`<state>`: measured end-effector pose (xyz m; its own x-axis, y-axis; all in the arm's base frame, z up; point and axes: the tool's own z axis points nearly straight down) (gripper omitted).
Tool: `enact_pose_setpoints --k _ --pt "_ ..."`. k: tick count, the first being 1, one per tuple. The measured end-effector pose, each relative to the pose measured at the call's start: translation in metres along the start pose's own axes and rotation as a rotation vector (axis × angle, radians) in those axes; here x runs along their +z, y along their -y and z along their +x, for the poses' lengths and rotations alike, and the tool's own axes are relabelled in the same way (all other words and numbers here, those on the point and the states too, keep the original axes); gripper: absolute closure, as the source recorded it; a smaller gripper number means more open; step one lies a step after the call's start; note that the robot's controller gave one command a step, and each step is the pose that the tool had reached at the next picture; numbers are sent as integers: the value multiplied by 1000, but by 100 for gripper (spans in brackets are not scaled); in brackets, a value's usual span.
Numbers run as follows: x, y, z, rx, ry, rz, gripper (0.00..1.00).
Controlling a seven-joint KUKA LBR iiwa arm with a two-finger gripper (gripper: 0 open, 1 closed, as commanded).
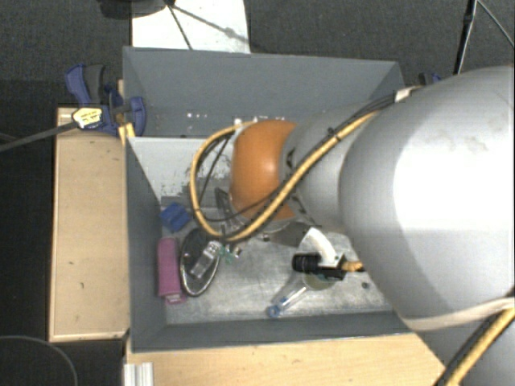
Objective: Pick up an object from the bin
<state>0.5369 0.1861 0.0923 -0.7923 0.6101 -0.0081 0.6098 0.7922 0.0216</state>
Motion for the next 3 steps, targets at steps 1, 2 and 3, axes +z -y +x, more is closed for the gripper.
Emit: enact_pose_setpoints --k 1,2,3 --pt "-4 -21 31 -175 3 12 0" --pt "20 5 24 37 -5 16 0" --pt "18 4 22 40 -1 12 100"
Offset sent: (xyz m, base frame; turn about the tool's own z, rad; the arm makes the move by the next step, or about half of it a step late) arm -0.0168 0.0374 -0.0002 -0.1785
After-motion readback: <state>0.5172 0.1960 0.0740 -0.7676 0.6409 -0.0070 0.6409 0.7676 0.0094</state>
